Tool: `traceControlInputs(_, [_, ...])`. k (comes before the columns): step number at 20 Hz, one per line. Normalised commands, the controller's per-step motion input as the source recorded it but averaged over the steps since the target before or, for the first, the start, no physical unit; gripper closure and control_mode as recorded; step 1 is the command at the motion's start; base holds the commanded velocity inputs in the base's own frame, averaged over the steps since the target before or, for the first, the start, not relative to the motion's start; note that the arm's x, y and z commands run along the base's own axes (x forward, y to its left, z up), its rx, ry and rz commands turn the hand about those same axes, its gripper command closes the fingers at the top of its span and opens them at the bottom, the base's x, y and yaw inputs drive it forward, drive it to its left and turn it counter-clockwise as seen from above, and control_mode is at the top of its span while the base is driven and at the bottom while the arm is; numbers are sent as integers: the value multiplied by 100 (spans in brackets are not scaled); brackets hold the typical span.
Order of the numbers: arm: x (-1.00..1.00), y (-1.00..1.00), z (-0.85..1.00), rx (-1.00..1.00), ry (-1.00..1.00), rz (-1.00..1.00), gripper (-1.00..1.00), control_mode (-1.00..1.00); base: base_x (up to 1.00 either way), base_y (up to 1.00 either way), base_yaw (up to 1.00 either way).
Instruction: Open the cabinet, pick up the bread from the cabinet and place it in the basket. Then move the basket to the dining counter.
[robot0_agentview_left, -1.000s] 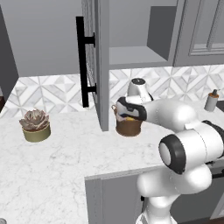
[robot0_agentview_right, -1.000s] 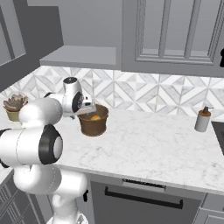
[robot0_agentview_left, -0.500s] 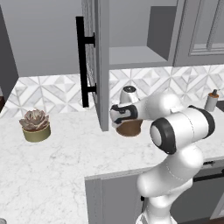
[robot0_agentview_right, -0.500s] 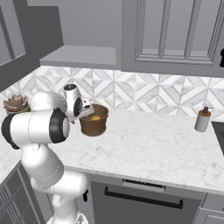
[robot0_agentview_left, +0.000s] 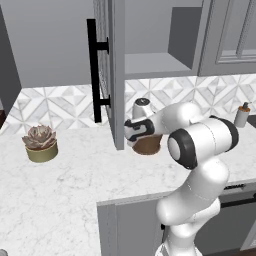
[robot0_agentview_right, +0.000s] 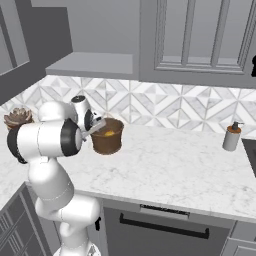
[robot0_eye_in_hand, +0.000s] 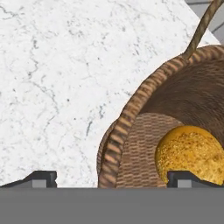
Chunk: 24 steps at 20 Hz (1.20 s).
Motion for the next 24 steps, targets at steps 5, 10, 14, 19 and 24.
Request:
traceControlInputs(5, [-19, -35, -76, -4, 0, 6, 100, -100, 0, 0, 0])
traceControlInputs(10, [-24, -72, -38, 0, 0, 3, 100, -100, 0, 0, 0])
traceControlInputs(14, [-2, -65, -38, 0, 0, 4, 100, -100, 0, 0, 0])
traceControlInputs(19, [-30, -37, 2, -5, 0, 10, 100, -100, 0, 0, 0])
traceControlInputs(24, [-100, -11, 32, -5, -2, 13, 100, -100, 0, 0, 0])
